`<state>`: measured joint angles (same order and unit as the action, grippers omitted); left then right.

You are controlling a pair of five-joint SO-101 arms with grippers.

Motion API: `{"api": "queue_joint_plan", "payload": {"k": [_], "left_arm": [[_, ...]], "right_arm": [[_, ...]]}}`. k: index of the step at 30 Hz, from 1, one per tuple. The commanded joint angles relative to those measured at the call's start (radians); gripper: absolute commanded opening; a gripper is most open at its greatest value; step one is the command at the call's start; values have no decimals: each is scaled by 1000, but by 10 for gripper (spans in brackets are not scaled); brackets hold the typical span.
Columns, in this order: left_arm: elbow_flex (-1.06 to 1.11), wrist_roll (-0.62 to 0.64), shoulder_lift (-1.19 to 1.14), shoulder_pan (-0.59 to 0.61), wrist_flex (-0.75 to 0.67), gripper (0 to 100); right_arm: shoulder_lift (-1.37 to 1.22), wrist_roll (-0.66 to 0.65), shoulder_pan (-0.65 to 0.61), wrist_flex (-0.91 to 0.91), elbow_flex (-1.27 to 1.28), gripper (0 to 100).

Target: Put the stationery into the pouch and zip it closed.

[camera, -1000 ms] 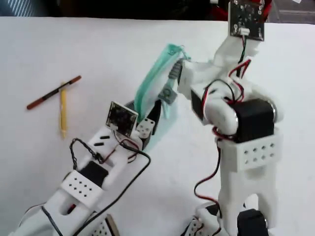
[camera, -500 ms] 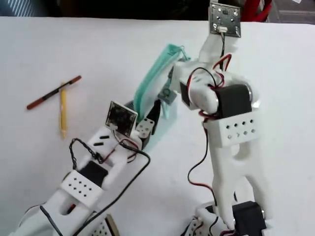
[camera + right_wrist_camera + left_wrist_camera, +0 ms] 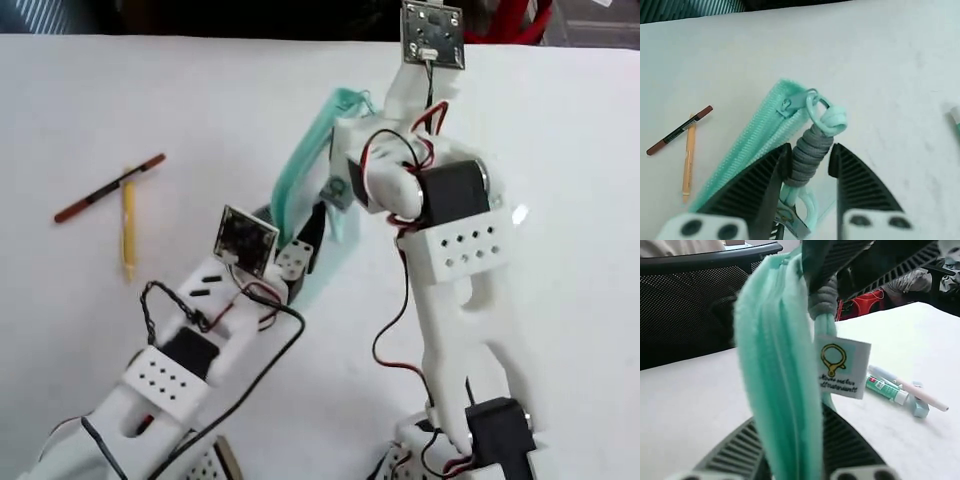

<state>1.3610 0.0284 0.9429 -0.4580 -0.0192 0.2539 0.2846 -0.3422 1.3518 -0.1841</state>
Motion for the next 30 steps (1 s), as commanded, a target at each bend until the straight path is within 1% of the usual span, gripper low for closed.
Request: {"api": "queue_joint_plan", "payload": {"k": [1,3,4,7,12,15,19,23,25,28,29,30], "left_arm": [[-3,3,-13,-2,-14,86],[-3,3,-13,1,-14,86],[-3,3,-13,2,-14,86],[-3,3,-13,2,-14,87],[-3,3,-13,2,-14,87],[-3,5,-13,2,-14,88],[-5,5,-13,2,-14,133],[-9,5,-13,-1,-6,142],[-8,5,-13,-4,-5,142],[-8,5,-13,1,-5,142],[-8,5,-13,1,-5,142],[-8,5,-13,1,-5,142]], "right_arm": [[24,-15,22,-21,-18,12],[44,-17,41,-13,-14,31],[56,-32,54,-13,-14,26],[113,-115,81,-1,-15,18],[248,-201,71,12,-17,18],[311,-287,71,5,-15,18],[298,-434,53,-5,34,18],[228,-450,54,-36,35,24],[196,-450,64,-59,8,69],[145,-457,58,-48,-55,210],[128,-496,54,-18,-78,241],[111,-562,50,22,-103,249]]}}
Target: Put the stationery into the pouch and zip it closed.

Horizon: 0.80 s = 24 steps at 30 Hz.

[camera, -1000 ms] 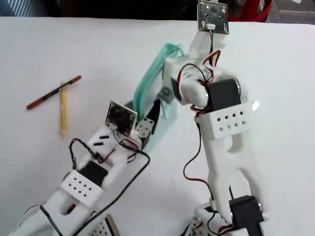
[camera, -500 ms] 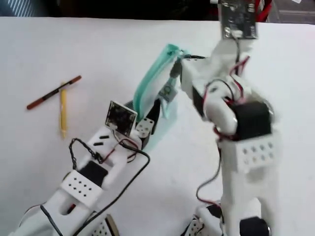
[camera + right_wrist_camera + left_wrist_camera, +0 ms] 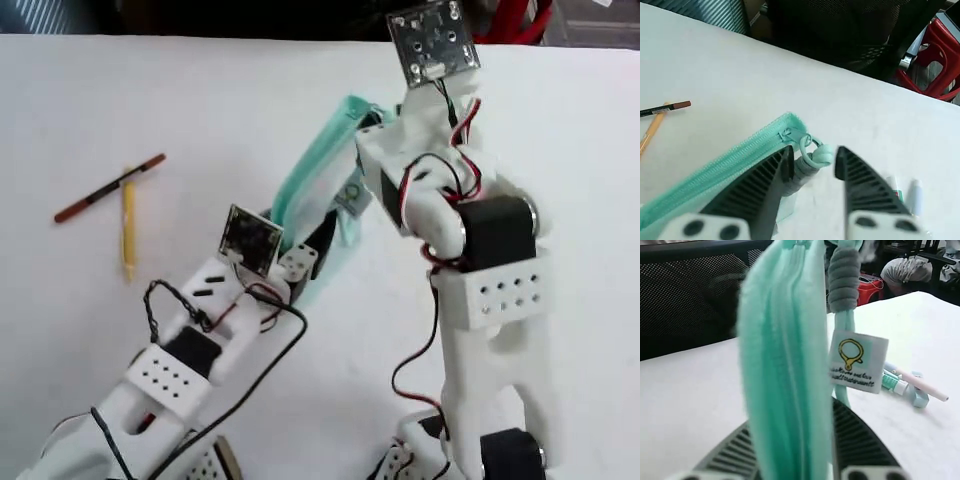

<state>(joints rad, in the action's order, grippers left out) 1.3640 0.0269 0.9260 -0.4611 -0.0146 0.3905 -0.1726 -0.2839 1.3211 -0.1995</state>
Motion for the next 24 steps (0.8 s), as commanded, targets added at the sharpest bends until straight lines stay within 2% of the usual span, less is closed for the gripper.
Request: {"api": "queue_joint_plan", "payload": {"k": [1,3,4,8,12,19,24], "left_arm": [[-11,6,4,4,-9,142],[-11,6,4,4,-9,142],[-11,6,4,4,-9,142],[-12,6,4,-1,-11,142],[-12,6,4,-2,-11,142],[-11,6,4,4,-11,142],[-11,6,4,2,-11,142]], "right_arm": [[-42,-181,-24,96,-112,244],[-76,-272,-33,176,-141,231],[-90,-264,-28,200,-153,228],[-133,-126,22,206,-155,229],[-174,26,8,200,-132,229],[-182,112,-10,124,-95,227],[-180,124,-54,140,-89,226]]}}
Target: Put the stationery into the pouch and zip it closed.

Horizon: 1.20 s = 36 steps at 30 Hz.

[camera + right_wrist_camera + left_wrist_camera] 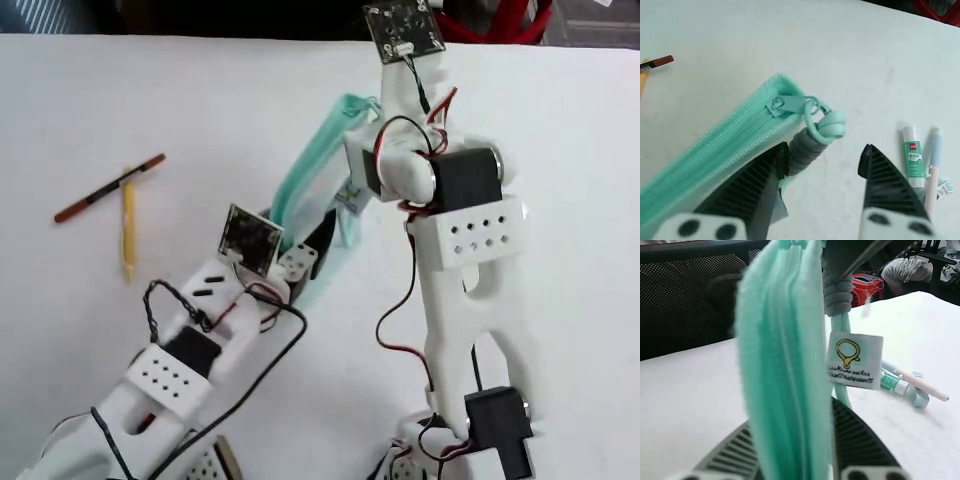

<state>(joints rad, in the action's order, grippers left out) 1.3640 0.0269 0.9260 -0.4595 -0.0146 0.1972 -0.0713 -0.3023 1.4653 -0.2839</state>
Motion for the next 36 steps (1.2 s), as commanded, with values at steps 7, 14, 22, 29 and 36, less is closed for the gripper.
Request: {"api": "queue_joint_plan", "payload": {"k": [7,14,22,29,36], "left_arm": [[-11,6,4,1,-11,142],[-11,6,4,-2,-11,142],[-11,6,4,2,-11,142],[-11,6,4,4,-11,142],[-11,6,-1,1,-11,142]], "right_arm": [[4,44,-99,-12,-3,204],[19,38,-68,-140,110,26],[148,37,-8,-234,199,19],[312,2,7,-234,281,19],[381,5,1,-260,537,168]]}}
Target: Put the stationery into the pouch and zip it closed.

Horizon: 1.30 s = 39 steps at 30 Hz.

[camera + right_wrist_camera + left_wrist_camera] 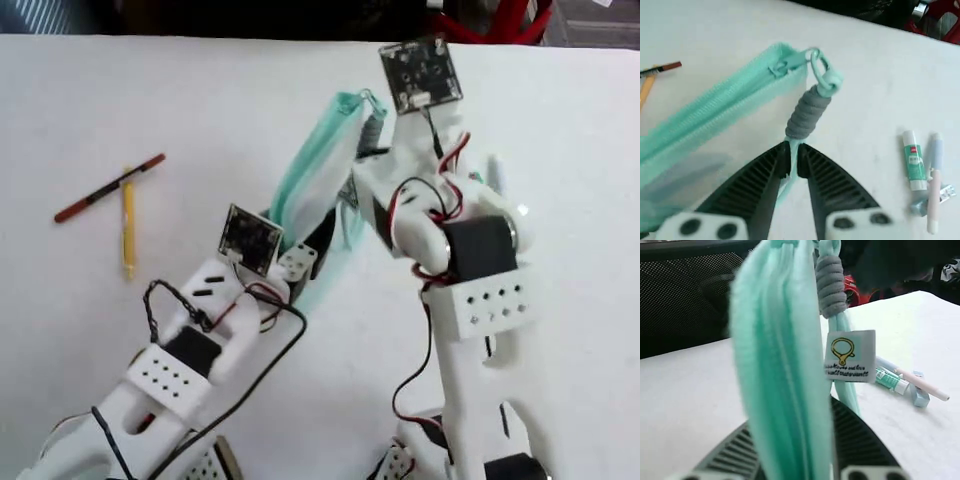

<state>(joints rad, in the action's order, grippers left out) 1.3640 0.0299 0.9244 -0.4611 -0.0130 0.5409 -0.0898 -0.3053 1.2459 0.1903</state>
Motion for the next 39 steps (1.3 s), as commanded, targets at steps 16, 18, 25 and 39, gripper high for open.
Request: {"api": "queue_joint_plan", "payload": {"k": [16,18,25,39], "left_arm": [[-11,2,-1,-2,-12,142],[-11,2,-1,-2,-12,142],[-11,2,-1,-2,-12,142],[-11,-48,-2,-4,-12,142]], "right_arm": [[133,186,-58,-420,241,292],[113,186,-54,-440,242,291],[-31,186,-50,-518,242,291],[-110,173,16,-618,242,132]]}}
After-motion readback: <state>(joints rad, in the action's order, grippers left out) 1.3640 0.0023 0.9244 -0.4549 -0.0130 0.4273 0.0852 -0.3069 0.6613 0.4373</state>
